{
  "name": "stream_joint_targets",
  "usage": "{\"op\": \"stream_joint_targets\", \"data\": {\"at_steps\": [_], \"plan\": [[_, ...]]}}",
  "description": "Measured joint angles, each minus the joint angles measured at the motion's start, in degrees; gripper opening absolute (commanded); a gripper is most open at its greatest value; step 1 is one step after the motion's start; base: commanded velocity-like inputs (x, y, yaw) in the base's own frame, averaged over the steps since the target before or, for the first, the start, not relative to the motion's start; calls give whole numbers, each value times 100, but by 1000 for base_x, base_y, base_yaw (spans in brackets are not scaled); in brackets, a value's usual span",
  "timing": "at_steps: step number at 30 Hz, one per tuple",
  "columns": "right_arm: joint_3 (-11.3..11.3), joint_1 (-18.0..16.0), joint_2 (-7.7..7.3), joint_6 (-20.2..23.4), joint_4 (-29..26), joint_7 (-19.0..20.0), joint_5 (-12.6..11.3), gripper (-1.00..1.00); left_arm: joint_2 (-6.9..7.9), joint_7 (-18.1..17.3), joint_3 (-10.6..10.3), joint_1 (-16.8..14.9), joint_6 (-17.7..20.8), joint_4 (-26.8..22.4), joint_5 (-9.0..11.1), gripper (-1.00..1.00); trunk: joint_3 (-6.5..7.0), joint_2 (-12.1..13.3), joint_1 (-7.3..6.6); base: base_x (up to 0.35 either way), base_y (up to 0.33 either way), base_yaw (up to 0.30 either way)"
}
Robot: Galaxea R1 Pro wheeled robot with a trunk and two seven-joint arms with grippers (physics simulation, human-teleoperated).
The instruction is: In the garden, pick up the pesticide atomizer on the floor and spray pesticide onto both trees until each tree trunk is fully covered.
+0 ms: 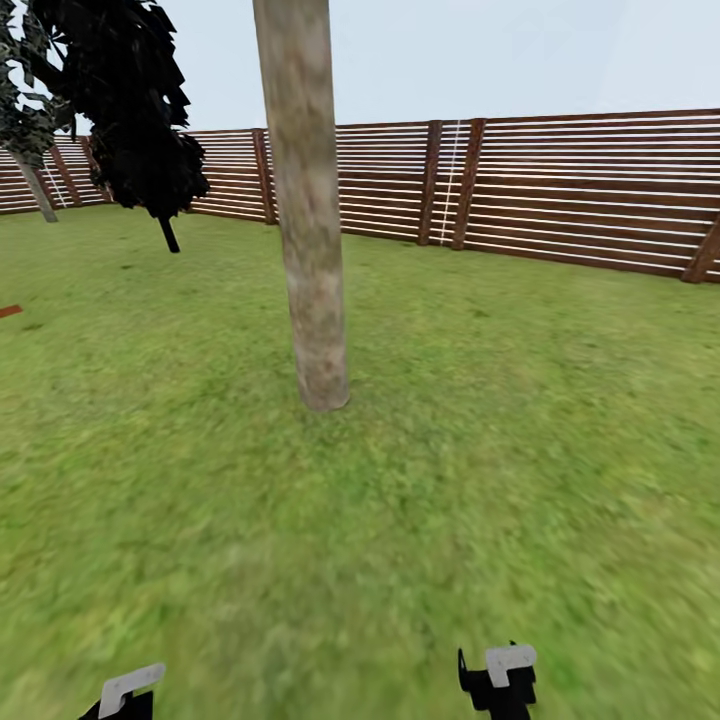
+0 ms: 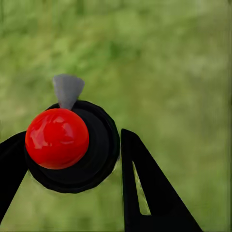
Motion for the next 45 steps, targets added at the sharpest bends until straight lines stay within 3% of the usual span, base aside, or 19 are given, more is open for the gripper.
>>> {"op": "stream_joint_targets", "data": {"at_steps": [24, 45], "plan": [[-31, 1, 38, -18, 123, -26, -36, 100, 0, -1, 0, 0, 0, 0, -2, -100, 0, 0, 0, 337, 0, 0], [-14, -1, 43, -7, 101, 4, -19, 100, 43, -36, -37, 0, 2, -58, -49, -100, 76, 0, 0, 328, -38, 108]]}}
